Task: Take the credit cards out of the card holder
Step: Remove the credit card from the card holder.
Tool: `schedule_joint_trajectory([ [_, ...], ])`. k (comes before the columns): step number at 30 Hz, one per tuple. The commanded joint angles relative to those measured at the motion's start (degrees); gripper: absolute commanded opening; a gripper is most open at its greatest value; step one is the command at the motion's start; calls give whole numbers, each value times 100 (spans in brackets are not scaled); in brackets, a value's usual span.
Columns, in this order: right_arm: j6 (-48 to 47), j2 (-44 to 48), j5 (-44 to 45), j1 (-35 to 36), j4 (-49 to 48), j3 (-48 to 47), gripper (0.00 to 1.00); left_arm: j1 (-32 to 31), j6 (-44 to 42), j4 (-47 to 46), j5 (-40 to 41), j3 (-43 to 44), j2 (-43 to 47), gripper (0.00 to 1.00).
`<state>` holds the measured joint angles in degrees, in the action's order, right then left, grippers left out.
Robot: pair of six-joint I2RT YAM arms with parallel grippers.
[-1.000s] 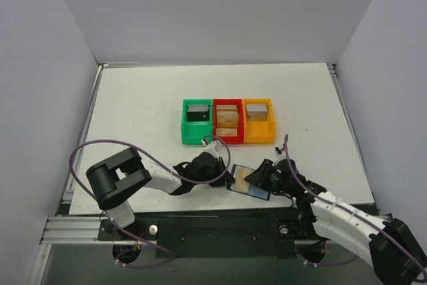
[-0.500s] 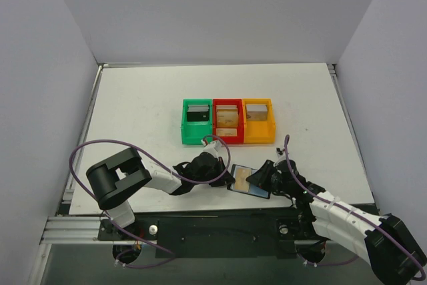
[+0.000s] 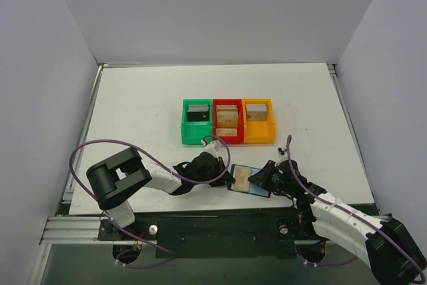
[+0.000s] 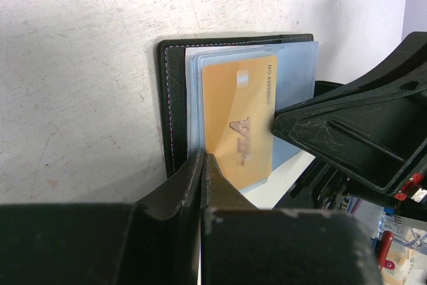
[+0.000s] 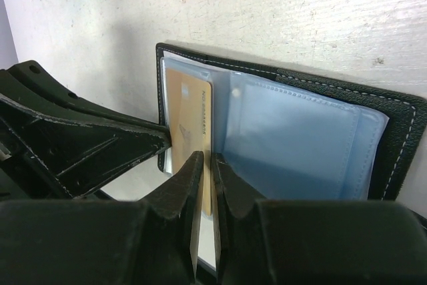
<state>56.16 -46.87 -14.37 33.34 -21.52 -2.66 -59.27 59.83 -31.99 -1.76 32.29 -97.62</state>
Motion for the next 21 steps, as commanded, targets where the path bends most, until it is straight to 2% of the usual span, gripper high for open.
schedule_joint_trajectory([
  [1, 79, 143, -145, -47, -160, 116, 7, -15, -33, 333, 132, 31, -196, 5],
  [6, 79, 178, -171, -91, -81, 143, 17, -6, -33, 342, 132, 23, -196, 5],
  [8, 88, 196, -163, -100, -46, 169, 19, -6, -33, 351, 123, 14, -187, 4],
  [21, -167, 301, 66, -117, 596, 99, 15, 3, -51, 421, 272, 31, -169, 3],
])
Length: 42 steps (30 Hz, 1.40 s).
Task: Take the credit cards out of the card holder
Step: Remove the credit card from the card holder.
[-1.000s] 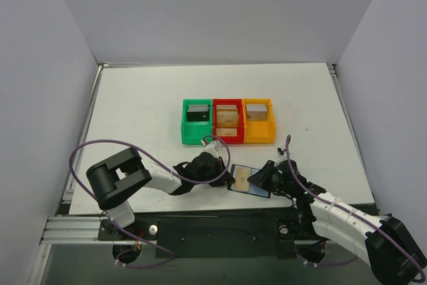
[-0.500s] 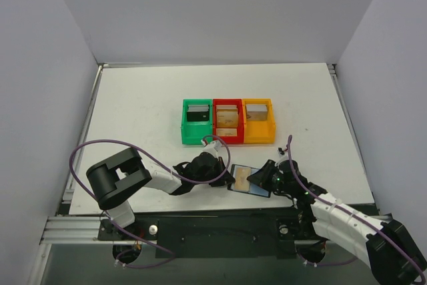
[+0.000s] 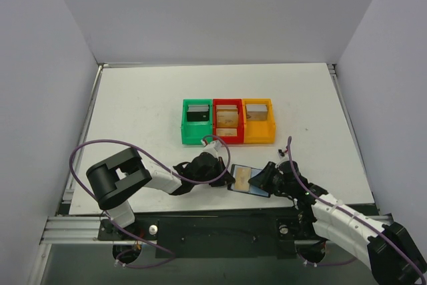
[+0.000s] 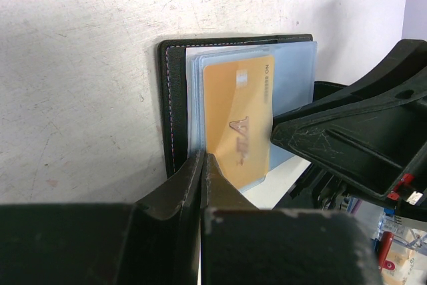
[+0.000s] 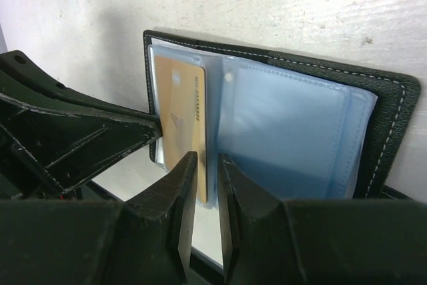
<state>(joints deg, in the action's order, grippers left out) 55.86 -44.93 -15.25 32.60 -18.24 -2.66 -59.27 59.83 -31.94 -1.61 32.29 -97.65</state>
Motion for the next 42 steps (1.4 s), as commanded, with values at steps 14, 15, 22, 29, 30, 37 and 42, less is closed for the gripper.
schedule_joint_trajectory([
  [14, -242, -121, 118, -43, 189, 46, 14, 3, -24, 373, 249, 31, -185, 2],
  [15, -250, -174, 92, -34, 163, 37, 14, 3, -24, 364, 249, 31, -193, 2],
  [22, -321, -394, 4, -43, 49, -51, 15, -6, -33, 320, 178, 84, -272, 2],
  [29, -391, -649, -57, -43, -30, -191, 24, -6, -24, 285, 161, 84, -308, 1],
  [30, -400, -710, -58, -43, -31, -200, 24, -6, -24, 285, 161, 75, -299, 1],
  [37, -426, -816, -40, -43, 48, -209, 9, -6, -16, 259, 161, 49, -290, 1],
  [42, -418, -693, 39, -43, 242, -148, 0, 3, -7, 268, 178, -4, -264, 0],
])
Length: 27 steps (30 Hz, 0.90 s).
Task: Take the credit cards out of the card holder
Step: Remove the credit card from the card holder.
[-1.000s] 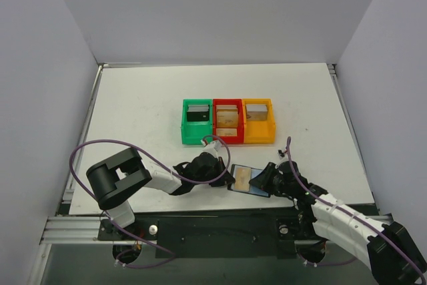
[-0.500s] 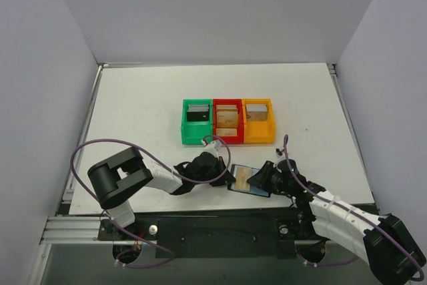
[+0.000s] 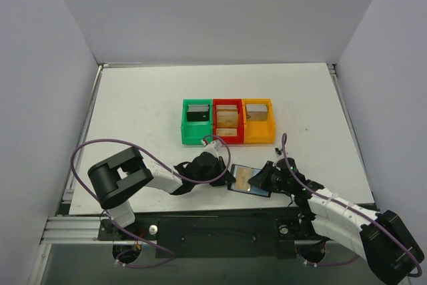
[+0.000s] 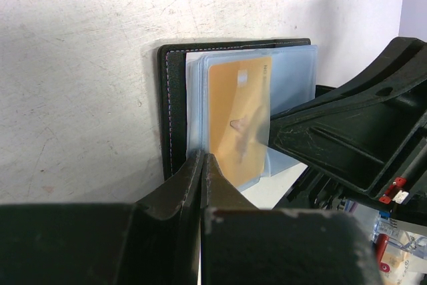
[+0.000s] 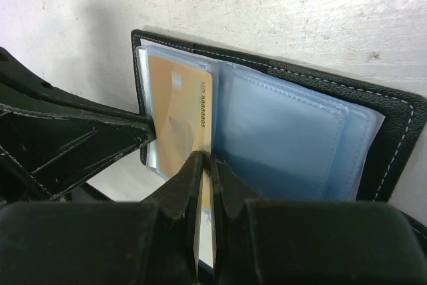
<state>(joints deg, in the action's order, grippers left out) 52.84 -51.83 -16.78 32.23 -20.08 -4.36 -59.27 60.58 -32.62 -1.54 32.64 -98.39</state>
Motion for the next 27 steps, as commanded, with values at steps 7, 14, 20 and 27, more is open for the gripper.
schedule_joint_trajectory([
  [7, -151, 498, 341, -6, 970, 14, 0, 38, -37, 335, 224, -109, -137, 0],
  [14, -186, 771, 412, -6, 1295, -56, 0, 73, 59, 406, 277, -162, -137, 0],
  [20, -221, 1026, 473, -6, 1629, -109, 0, 99, 103, 511, 374, -215, -49, 0],
  [27, -309, 1447, 579, -6, 2242, -258, 0, 135, 165, 485, 365, -276, -5, 0],
])
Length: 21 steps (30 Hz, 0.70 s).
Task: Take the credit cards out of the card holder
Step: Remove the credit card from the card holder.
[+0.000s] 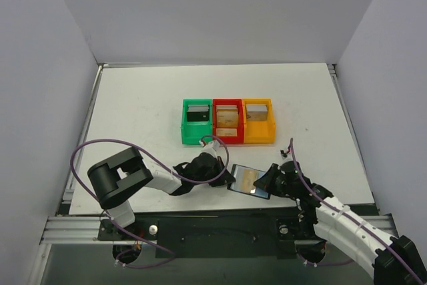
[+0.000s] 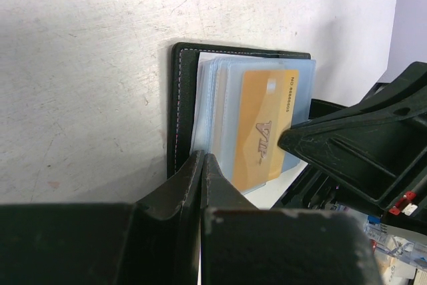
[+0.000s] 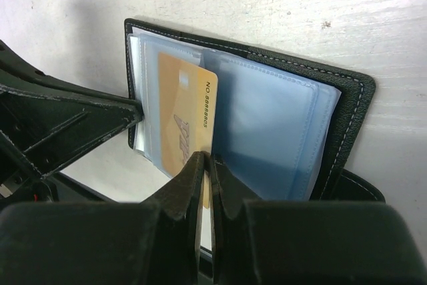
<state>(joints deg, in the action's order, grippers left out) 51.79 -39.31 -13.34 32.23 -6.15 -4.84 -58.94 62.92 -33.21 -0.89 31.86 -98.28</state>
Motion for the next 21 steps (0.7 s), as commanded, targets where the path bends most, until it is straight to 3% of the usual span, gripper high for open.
schedule_joint_trajectory([
  [1, -230, 239, 244, -6, 887, -236, 0, 119, -60, 535, 291, -215, -7, 0],
  [21, -319, 776, 438, -6, 1687, -544, 0, 295, -60, 684, 519, -522, 494, 0],
])
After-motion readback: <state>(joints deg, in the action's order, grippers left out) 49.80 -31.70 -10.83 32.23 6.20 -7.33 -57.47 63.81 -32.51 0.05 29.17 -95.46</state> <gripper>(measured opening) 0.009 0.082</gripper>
